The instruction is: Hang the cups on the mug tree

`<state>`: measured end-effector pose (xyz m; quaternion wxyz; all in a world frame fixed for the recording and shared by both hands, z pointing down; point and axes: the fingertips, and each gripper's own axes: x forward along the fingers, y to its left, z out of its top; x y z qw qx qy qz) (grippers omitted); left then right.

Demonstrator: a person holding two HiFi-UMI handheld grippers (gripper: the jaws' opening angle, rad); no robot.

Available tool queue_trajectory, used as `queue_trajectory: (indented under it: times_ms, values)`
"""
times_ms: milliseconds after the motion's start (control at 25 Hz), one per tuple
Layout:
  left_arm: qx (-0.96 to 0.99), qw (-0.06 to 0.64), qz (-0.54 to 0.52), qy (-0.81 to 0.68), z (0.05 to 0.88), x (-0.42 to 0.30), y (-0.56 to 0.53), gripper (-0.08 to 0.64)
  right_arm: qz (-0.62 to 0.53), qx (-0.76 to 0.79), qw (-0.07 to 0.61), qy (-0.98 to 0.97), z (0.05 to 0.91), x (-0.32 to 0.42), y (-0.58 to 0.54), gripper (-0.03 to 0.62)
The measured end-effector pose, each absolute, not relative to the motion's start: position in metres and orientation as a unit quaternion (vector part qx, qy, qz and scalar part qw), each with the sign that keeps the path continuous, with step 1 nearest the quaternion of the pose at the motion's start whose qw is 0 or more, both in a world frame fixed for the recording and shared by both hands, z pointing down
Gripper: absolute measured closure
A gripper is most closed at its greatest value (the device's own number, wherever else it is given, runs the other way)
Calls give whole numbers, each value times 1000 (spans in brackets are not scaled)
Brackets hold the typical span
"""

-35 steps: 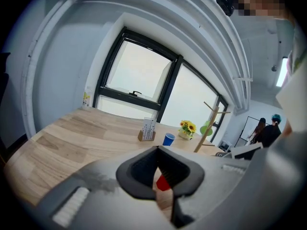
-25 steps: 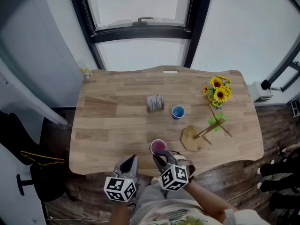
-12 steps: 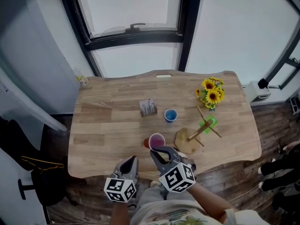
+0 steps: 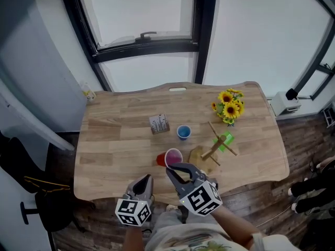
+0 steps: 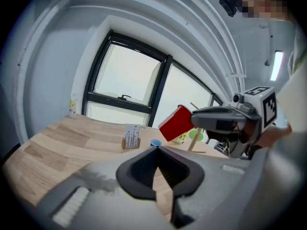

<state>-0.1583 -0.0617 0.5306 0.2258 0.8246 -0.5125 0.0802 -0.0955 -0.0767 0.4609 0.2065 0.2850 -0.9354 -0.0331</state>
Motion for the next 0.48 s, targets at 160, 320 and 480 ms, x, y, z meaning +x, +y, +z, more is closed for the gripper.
queue_trajectory:
  times_ms: [160, 320, 480]
  values:
    - [825, 221, 79, -515, 527, -150, -61, 560, 17, 277, 165, -946, 456, -81, -75, 569]
    - [824, 219, 78, -516, 525, -141, -60, 559, 36, 265, 135, -954, 453, -67, -72, 569]
    - [827, 223, 81, -509, 530, -126, -58, 560, 92, 254, 96, -958, 456, -48, -71, 569]
